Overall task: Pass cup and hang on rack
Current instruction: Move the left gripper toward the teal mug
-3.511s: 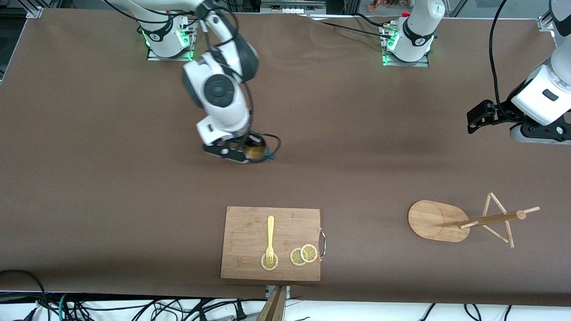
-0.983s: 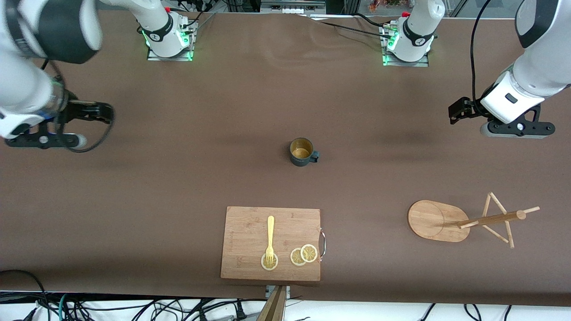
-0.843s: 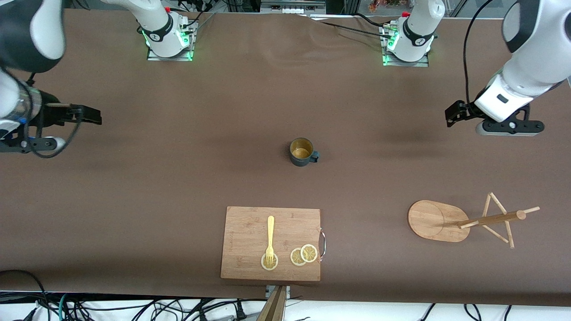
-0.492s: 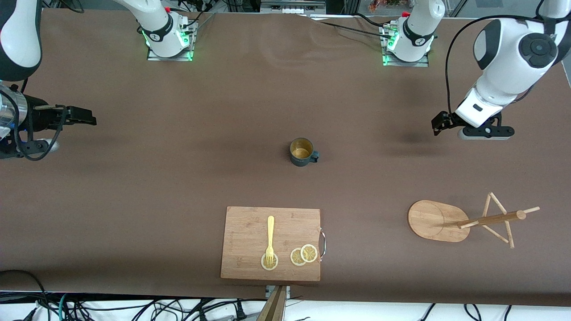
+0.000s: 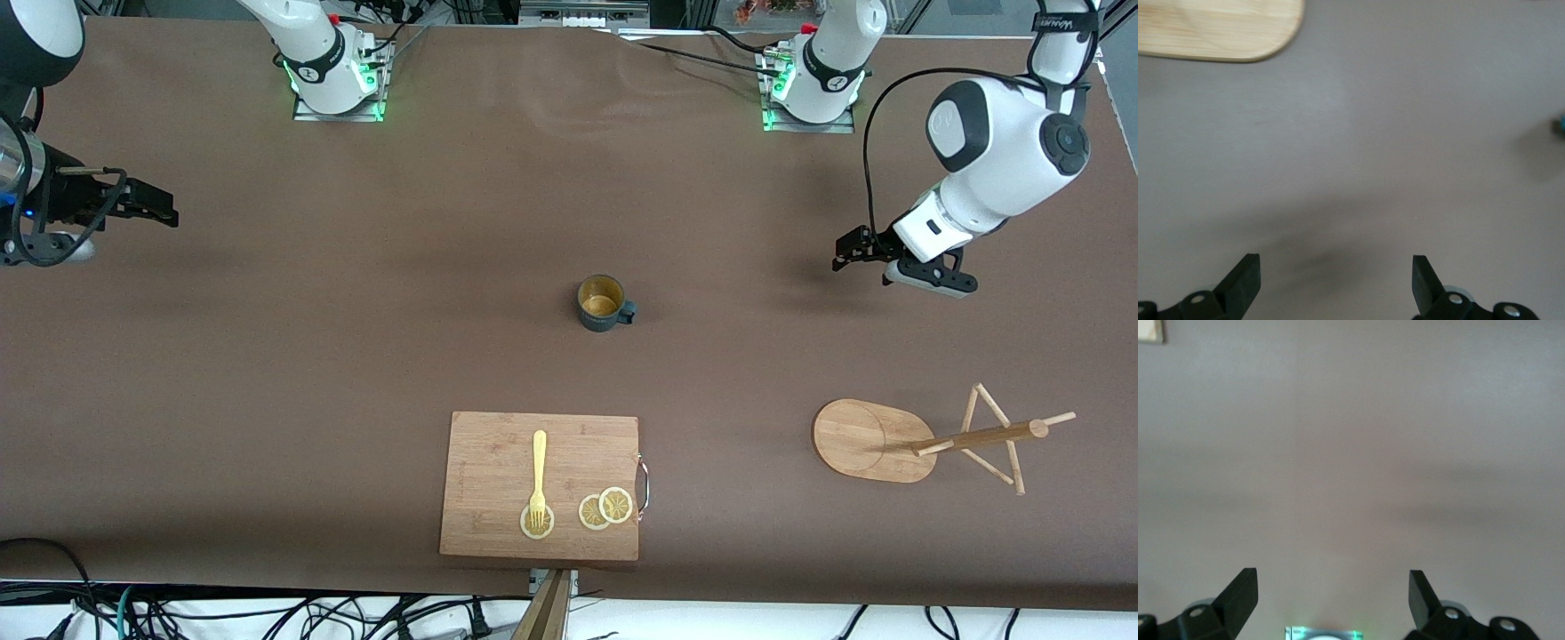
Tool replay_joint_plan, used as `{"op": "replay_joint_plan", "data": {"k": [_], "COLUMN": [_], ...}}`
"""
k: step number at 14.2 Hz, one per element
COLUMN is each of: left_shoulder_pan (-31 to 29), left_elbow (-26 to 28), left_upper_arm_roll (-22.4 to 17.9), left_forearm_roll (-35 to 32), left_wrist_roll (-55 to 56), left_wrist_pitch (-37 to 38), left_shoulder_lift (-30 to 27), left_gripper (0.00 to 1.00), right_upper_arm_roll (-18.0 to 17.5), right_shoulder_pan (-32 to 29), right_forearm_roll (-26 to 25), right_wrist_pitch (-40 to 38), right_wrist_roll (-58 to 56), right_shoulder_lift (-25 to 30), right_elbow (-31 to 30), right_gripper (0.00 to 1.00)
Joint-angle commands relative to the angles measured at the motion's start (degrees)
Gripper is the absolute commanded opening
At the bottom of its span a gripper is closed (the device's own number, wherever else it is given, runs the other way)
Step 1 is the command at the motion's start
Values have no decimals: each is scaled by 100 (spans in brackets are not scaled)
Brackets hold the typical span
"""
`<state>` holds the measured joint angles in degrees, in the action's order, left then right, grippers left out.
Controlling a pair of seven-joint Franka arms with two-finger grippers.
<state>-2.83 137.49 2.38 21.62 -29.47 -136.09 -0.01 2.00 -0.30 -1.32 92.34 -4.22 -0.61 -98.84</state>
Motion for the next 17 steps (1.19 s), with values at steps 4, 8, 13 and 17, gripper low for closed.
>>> {"op": "replay_joint_plan", "data": {"k": [4, 8, 13, 17], "left_shoulder_pan": [-157, -165, -297, -289], "left_elbow": [-82, -100, -442, -1056], "left_upper_arm_roll": [69, 359, 1018, 1264], "left_forearm_roll": [1702, 3828, 5763, 6687], "left_wrist_roll": [-3288, -5705, -8123, -9810], "left_wrist_pitch": [-76, 21, 241, 732], "left_shoulder_lift": [834, 1379, 2222, 3013], "left_gripper": [100, 100, 100, 100], "right_upper_arm_roll": [-165, -174, 71, 99], "right_shoulder_pan": [-216, -190, -199, -207], "right_forearm_roll": [-202, -44, 229, 220], "right_wrist_pitch": [399, 224, -190, -200], "right_wrist_roll": [194, 229, 238, 264], "right_shoulder_lift": [475, 431, 483, 431], "right_elbow": [-259, -180, -57, -39], "right_gripper": [100, 100, 100, 100]}}
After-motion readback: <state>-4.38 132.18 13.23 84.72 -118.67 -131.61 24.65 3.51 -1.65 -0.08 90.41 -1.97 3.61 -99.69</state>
